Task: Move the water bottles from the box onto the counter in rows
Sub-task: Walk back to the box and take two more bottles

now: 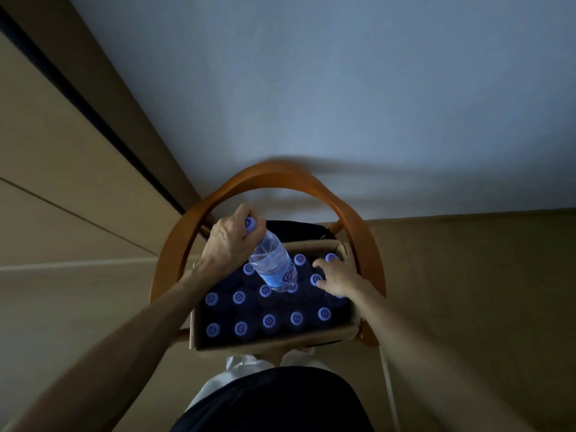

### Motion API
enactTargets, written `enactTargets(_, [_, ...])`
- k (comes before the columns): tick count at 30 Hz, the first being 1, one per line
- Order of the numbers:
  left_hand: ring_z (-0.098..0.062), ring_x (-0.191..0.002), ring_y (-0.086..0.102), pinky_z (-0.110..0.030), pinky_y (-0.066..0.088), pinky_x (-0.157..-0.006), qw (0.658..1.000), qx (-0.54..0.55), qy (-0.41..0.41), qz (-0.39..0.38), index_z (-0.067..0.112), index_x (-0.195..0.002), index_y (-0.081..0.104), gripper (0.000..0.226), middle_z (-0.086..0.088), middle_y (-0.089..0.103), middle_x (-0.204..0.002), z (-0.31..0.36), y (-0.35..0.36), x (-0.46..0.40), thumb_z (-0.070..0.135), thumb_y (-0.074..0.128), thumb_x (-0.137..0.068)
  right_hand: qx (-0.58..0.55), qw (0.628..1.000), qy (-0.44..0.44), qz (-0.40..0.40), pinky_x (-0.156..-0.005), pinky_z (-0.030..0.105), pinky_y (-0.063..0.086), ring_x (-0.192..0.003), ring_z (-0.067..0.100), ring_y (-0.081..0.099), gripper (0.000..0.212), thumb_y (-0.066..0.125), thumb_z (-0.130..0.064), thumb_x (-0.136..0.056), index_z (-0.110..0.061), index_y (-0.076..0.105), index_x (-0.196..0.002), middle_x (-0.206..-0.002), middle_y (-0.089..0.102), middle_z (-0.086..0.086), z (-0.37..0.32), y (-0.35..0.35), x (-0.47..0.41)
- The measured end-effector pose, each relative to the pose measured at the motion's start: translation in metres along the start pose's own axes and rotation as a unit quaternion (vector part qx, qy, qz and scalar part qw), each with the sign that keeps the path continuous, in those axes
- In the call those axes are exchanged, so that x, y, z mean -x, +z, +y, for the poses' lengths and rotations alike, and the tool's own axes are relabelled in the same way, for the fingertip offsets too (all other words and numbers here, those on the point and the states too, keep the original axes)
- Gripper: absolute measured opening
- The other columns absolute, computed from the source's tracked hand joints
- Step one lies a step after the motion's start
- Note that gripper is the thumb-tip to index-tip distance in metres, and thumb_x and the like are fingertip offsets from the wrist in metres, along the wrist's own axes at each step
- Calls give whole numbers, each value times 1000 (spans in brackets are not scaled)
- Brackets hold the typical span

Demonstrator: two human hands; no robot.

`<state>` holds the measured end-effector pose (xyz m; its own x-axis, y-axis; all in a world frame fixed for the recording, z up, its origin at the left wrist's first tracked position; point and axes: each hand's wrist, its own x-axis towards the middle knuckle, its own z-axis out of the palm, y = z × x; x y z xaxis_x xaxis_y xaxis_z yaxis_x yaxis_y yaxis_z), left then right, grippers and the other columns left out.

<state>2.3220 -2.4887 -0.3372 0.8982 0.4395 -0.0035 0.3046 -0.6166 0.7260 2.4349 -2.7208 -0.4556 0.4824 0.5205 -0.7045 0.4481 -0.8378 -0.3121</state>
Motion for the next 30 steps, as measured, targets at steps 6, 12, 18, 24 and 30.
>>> enactTargets(6, [-8, -55, 55, -24, 43, -47, 997, -17, -43, 63, 30, -79, 43, 19, 7, 56, -58, -5, -4, 13, 45, 50, -88, 94, 992, -10, -82, -84, 37, 49, -109, 31, 58, 50, 54, -31, -97, -26, 36, -143, -137, 43, 17, -10, 22, -30])
enactTargets(12, [-11, -53, 56, -34, 47, -48, 991, -21, -89, 99, 29, -81, 45, 17, 6, 58, -62, -8, 3, 30, 42, 51, -89, 125, 990, -57, -24, -69, 35, 40, -86, 26, 56, 27, 63, -27, -92, -24, 39, -106, -104, 57, 8, 1, 30, -28])
enactTargets(18, [-8, -55, 56, -24, 43, -48, 990, -34, -94, 101, 30, -81, 45, 16, 8, 58, -63, -12, -1, 51, 40, 52, -91, 143, 981, -116, 62, -68, 34, 41, -89, 22, 59, 29, 60, -47, -90, -27, 43, -102, -95, 56, -1, 1, 21, -7])
enactTargets(24, [-9, -57, 57, -28, 46, -53, 992, -46, -79, 92, 27, -81, 47, 16, 7, 59, -65, -13, -14, 54, 37, 53, -91, 154, 958, -204, 126, -67, 34, 48, -72, 16, 62, 25, 51, -54, -92, -30, 47, -98, -80, 65, -4, -8, -20, 14])
enactTargets(30, [-11, -56, 58, -31, 47, -53, 993, -16, -35, 109, 24, -83, 46, 16, 5, 60, -64, -10, -47, 60, 34, 55, -91, 157, 927, -242, 239, -52, 27, 44, -49, 8, 49, 22, 43, -57, -89, -36, 37, -91, -59, 55, -4, -47, -63, 53])
